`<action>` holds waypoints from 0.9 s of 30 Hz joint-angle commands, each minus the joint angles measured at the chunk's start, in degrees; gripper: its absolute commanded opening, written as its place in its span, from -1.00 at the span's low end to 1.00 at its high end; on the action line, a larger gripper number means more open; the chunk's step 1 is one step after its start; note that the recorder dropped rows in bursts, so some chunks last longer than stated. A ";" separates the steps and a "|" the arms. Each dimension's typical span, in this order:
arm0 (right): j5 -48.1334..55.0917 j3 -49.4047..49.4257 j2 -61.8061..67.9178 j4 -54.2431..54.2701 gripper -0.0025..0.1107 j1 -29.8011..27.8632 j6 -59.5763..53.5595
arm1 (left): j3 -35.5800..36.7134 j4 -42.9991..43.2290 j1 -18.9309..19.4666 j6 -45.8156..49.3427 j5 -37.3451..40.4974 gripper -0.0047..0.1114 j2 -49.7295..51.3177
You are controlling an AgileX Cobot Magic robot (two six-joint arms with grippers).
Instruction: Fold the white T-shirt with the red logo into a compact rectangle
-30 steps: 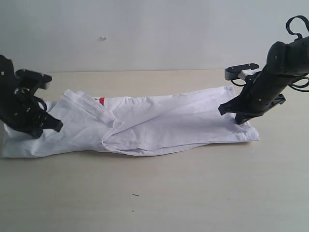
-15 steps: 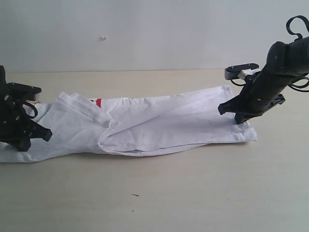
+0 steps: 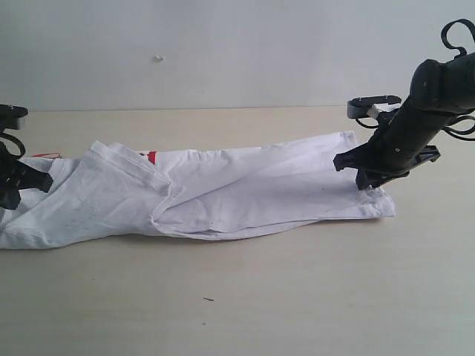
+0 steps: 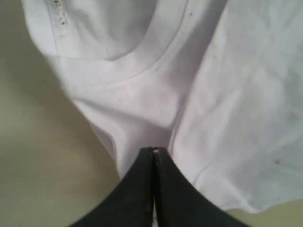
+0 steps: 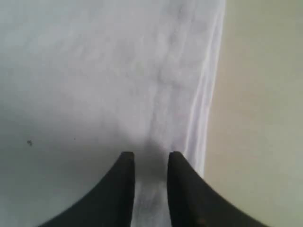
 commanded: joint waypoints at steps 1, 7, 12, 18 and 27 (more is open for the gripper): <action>3.68 0.56 -0.17 0.38 -0.83 0.04 0.25 | 0.11 -0.21 0.23 -0.22 -1.67 -0.92 -0.29; 3.82 5.17 -0.61 0.53 -0.96 0.04 -0.60 | 0.11 -0.21 0.23 -0.22 -1.81 -0.92 -0.29; 3.59 9.93 -2.12 0.53 -0.96 0.04 0.34 | 0.11 -0.44 0.23 -0.32 -1.68 -0.92 -0.29; 3.73 13.17 -11.06 1.82 -0.96 0.04 0.97 | 0.11 -1.36 0.23 -2.02 -3.31 -0.92 -0.29; 7.35 13.17 -22.88 1.93 -0.39 0.04 0.83 | -0.24 -7.41 4.40 -5.13 -8.96 0.15 -2.57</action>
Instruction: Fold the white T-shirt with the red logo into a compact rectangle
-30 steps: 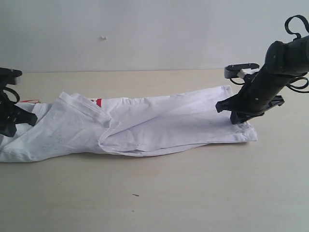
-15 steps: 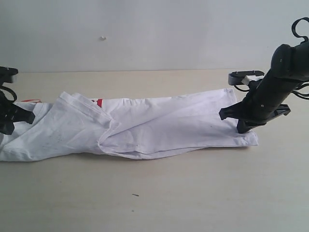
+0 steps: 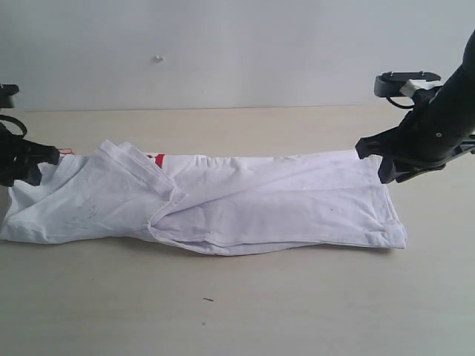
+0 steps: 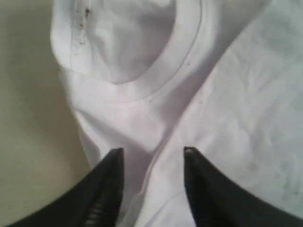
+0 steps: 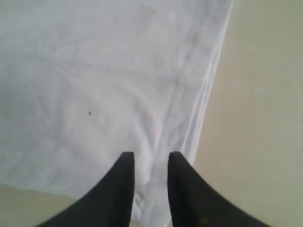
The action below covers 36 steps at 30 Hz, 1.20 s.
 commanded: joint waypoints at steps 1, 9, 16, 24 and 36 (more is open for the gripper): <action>3.44 0.12 -4.53 0.16 -0.39 0.04 -0.10 | -0.77 -1.03 5.75 -3.29 -2.21 0.15 -0.58; 5.12 0.12 -7.78 0.16 -0.39 0.04 -0.10 | -5.87 -36.35 16.36 23.53 2.55 0.15 6.17; 4.78 0.12 -7.77 0.03 -0.39 0.04 -0.21 | -9.92 -43.78 20.01 31.69 6.40 0.15 13.15; 3.99 0.12 -7.77 0.13 -0.39 0.04 -0.21 | -10.39 -47.32 19.96 33.90 8.20 0.15 16.91; 4.01 -0.09 -7.77 0.53 -0.39 0.04 -0.21 | -9.61 -51.86 19.82 39.37 12.14 0.15 17.92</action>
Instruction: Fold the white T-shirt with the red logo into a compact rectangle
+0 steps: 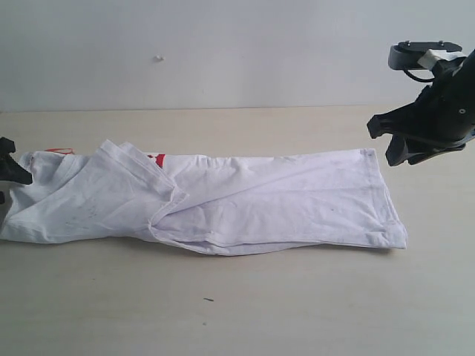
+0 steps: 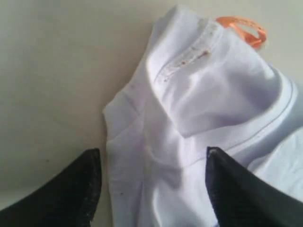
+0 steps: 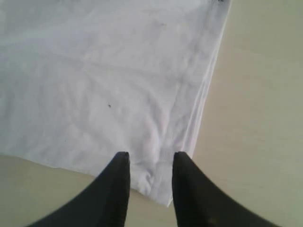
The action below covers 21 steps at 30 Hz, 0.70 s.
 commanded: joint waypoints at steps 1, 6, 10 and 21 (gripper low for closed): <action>-0.61 -0.13 -0.61 0.30 -0.39 0.04 -0.21 | 0.29 -1.53 -0.26 0.41 1.11 0.15 1.18; -0.61 -0.13 -0.61 0.30 -0.39 0.04 -0.21 | 0.29 -1.27 -0.83 0.88 1.36 0.15 1.18; -0.83 -0.13 -0.61 0.42 -0.39 0.04 -0.21 | 0.29 -1.27 -1.49 0.88 1.36 -0.04 1.18; -0.73 -0.13 -0.75 0.42 -0.39 0.04 -0.21 | 0.19 -6.44 -2.18 1.17 5.31 -0.92 -1.19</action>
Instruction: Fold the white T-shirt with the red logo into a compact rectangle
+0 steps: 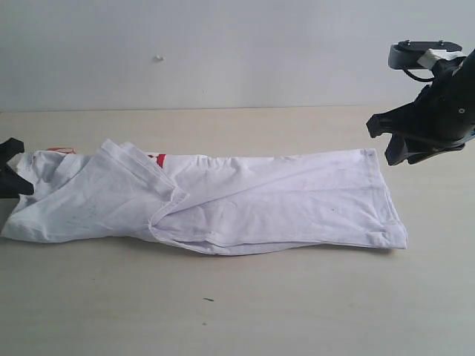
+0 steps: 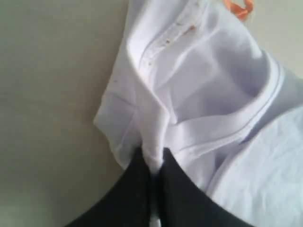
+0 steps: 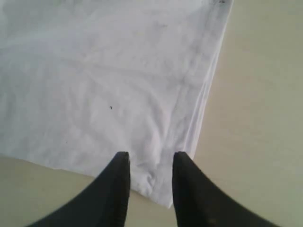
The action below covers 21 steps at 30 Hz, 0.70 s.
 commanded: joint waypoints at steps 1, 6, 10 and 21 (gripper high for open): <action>-0.63 -0.13 -0.85 0.16 -0.39 0.04 -0.21 | 0.07 -3.45 -1.40 1.08 2.12 -0.92 -2.98; -0.63 -0.13 -1.09 0.16 -0.39 0.04 -0.05 | 0.07 -4.34 -5.51 1.08 2.65 -0.92 -7.47; -0.53 -0.13 -1.45 0.16 -0.39 0.04 -0.05 | 0.07 -5.71 -10.39 1.41 2.65 -0.92 -12.05; -3.38 -0.13 -7.29 1.23 -0.39 0.04 0.62 | -5.97 -6.11 -30.69 -0.25 1.78 -0.92 -18.98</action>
